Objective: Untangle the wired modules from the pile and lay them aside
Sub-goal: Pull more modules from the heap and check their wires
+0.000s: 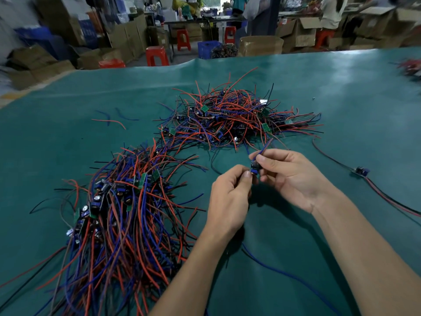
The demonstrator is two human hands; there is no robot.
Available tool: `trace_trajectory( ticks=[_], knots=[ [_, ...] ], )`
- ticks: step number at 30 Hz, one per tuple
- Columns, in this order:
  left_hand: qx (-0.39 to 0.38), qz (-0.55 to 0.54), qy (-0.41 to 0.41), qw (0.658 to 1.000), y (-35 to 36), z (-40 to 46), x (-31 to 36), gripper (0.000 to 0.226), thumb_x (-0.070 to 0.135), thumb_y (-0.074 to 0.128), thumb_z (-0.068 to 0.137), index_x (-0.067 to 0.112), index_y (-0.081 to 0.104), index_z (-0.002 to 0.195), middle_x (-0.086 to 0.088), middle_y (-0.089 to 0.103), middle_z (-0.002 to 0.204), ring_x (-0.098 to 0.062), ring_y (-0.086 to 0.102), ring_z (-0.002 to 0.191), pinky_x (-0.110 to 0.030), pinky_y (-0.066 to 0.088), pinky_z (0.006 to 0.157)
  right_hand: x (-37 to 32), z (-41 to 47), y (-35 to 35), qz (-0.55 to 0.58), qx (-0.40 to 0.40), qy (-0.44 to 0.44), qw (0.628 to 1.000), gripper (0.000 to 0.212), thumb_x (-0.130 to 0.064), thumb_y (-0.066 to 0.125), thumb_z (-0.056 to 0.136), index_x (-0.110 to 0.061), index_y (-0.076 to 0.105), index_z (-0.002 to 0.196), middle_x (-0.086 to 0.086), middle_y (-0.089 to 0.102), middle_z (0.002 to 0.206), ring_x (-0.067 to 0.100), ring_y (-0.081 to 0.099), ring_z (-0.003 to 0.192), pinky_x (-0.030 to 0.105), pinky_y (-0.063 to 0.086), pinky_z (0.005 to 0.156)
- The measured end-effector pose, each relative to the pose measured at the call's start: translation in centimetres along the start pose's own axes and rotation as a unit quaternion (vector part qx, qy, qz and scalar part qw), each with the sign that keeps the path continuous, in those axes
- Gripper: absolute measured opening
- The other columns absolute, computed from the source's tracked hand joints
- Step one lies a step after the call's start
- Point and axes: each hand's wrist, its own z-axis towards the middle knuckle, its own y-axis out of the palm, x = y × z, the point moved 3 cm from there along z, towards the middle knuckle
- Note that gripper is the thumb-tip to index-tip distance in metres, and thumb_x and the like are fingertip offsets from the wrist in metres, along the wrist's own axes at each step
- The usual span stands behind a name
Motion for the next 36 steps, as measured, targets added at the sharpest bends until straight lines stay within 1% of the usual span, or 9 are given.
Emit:
trace_trajectory(
  ticks=[6,12,15,19,25,27,30,32,36],
  knots=[
    [-0.008,0.049,0.012,0.999,0.1,0.0,0.3,0.029,0.032,0.048,0.094,0.01,0.058,0.077,0.012,0.045,0.05,-0.008,0.036,0.051,-0.031,0.028,0.055,-0.3,0.1,-0.4,-0.088,0.114,-0.072,0.987,0.005,-0.011,0.079,0.075,-0.01,0.075,0.074,0.008,0.064,0.076,0.012,0.055,0.062,0.02,0.048,0.056],
    [-0.009,0.143,-0.003,0.99,0.2,-0.1,0.3,0.025,0.021,0.054,0.1,0.015,0.061,0.077,0.011,0.047,0.051,-0.009,0.04,0.054,-0.031,0.03,0.059,-1.4,0.3,-3.0,-0.268,0.286,-0.194,0.899,0.02,-0.016,0.08,0.083,-0.024,0.073,0.066,-0.01,0.062,0.058,0.013,0.051,0.055,0.034,0.046,0.061],
    [-0.006,0.156,-0.005,0.988,0.2,-0.1,0.3,0.027,0.021,0.054,0.1,0.019,0.06,0.074,0.012,0.047,0.05,-0.009,0.04,0.054,-0.03,0.028,0.059,-2.3,-0.1,-4.2,-0.27,0.345,-0.224,0.871,0.013,-0.032,0.077,0.077,-0.037,0.073,0.066,-0.014,0.066,0.06,0.008,0.055,0.058,0.043,0.054,0.065],
    [-0.017,0.171,0.003,0.985,0.3,-0.2,0.2,0.027,0.022,0.054,0.101,0.021,0.059,0.074,0.015,0.047,0.05,-0.008,0.04,0.053,-0.029,0.028,0.057,-3.2,-0.7,-6.5,-0.284,0.432,-0.257,0.816,0.01,-0.039,0.073,0.077,-0.034,0.071,0.069,-0.004,0.072,0.074,0.012,0.062,0.065,0.053,0.059,0.075],
    [0.061,0.103,-0.004,0.993,-0.3,-0.1,0.0,0.026,0.02,0.046,0.104,0.015,0.058,0.081,0.008,0.05,0.054,-0.014,0.041,0.051,-0.035,0.036,0.054,-3.0,-1.6,-6.9,-0.106,0.525,-0.241,0.81,0.009,-0.012,0.065,0.093,-0.017,0.071,0.089,-0.008,0.064,0.07,0.0,0.059,0.051,0.022,0.049,0.056],
    [0.092,0.073,-0.009,0.993,-0.6,-0.1,-0.2,0.027,0.02,0.042,0.105,0.017,0.058,0.084,0.006,0.054,0.054,-0.013,0.045,0.051,-0.037,0.043,0.055,-2.7,-1.3,-5.7,-0.157,0.483,-0.189,0.841,0.015,-0.011,0.065,0.094,-0.018,0.069,0.082,-0.004,0.063,0.067,0.001,0.056,0.046,0.026,0.045,0.05],
    [0.094,0.08,-0.002,0.992,-0.5,-0.1,-0.2,0.026,0.021,0.04,0.105,0.018,0.057,0.086,0.009,0.059,0.056,-0.012,0.051,0.054,-0.039,0.048,0.062,-1.1,-0.4,-1.4,-0.226,0.263,-0.081,0.935,0.015,-0.021,0.071,0.094,-0.012,0.074,0.082,0.0,0.069,0.066,0.008,0.059,0.053,0.025,0.043,0.047],
    [0.078,0.088,0.002,0.993,-0.4,0.0,-0.2,0.025,0.019,0.042,0.105,0.017,0.057,0.085,0.009,0.061,0.058,-0.015,0.054,0.057,-0.042,0.052,0.065,0.2,-0.4,1.2,-0.214,0.129,-0.045,0.967,0.015,-0.023,0.072,0.094,-0.01,0.076,0.087,0.0,0.072,0.074,0.01,0.062,0.063,0.022,0.044,0.05],
    [0.042,0.123,0.01,0.991,-0.2,0.0,-0.1,0.025,0.019,0.047,0.103,0.018,0.061,0.082,0.01,0.062,0.056,-0.012,0.058,0.054,-0.037,0.052,0.064,-0.3,-0.8,1.8,-0.231,0.125,-0.128,0.956,0.012,-0.003,0.073,0.089,-0.015,0.077,0.087,0.001,0.075,0.077,0.006,0.065,0.069,0.016,0.047,0.055]
  ],
)
